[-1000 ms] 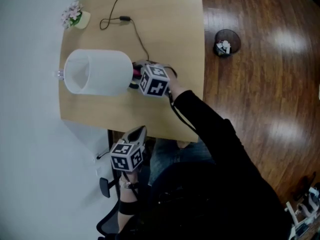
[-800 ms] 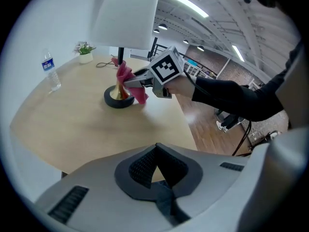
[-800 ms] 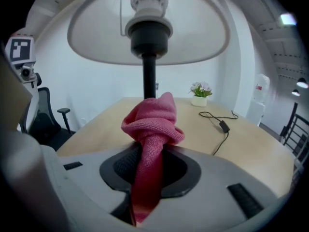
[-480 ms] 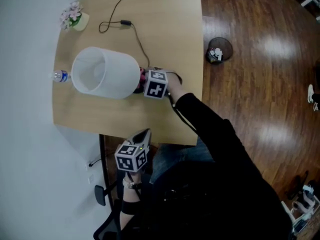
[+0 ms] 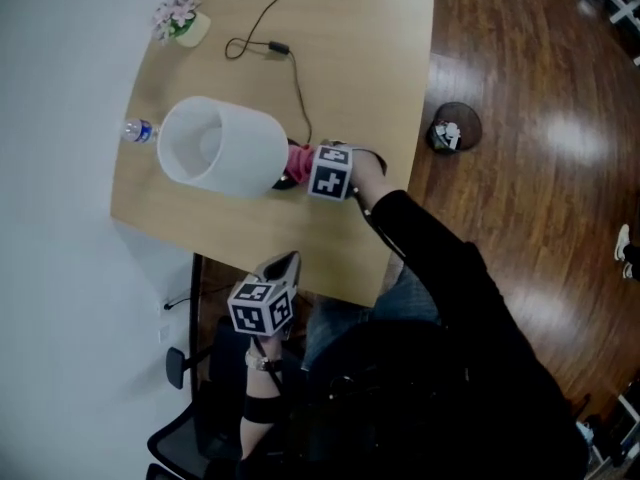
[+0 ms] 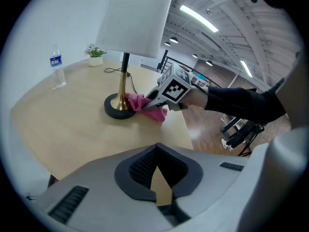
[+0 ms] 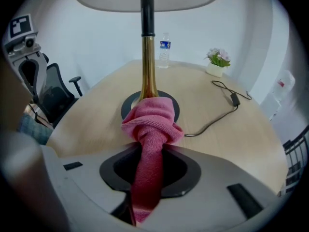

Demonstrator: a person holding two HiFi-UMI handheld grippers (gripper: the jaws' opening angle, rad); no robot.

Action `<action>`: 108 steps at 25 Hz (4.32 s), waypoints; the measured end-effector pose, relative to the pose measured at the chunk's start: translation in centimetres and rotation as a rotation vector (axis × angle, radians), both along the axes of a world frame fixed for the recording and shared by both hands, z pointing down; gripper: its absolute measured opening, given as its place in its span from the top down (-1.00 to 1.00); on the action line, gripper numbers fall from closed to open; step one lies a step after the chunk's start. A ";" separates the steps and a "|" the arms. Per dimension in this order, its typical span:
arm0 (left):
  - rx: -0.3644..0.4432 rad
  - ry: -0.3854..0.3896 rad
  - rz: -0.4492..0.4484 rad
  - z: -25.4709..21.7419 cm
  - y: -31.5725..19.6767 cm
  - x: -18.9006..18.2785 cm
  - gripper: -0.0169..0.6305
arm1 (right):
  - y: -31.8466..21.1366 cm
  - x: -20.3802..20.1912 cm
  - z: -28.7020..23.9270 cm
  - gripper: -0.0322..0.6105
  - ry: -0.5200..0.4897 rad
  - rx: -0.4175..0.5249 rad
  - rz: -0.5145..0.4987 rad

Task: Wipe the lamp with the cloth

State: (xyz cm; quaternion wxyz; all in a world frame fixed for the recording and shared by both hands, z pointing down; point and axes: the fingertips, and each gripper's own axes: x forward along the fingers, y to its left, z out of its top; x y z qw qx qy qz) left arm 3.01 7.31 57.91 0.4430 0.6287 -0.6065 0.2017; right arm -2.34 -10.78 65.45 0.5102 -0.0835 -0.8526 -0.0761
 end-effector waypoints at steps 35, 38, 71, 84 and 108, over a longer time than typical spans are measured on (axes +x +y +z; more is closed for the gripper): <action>-0.039 0.004 -0.327 -0.7 -5.6 5.6 0.96 | -1.1 -7.1 -1.4 0.58 -0.131 -0.004 -0.486; -0.058 0.000 -0.310 -0.1 -6.0 5.9 0.96 | -1.7 -6.8 -1.2 0.58 -0.119 0.007 -0.488; -0.151 0.016 -0.812 0.8 -14.4 3.0 0.96 | 0.9 -10.6 -9.6 0.59 -0.475 -0.349 -1.134; -0.164 0.026 -0.844 1.5 -16.6 2.4 0.96 | 0.7 -10.5 -4.8 0.59 -0.299 -0.265 -1.181; -0.115 0.026 -0.699 1.1 -12.5 3.5 0.96 | -4.8 -6.0 -6.6 0.59 -0.260 -0.133 -0.502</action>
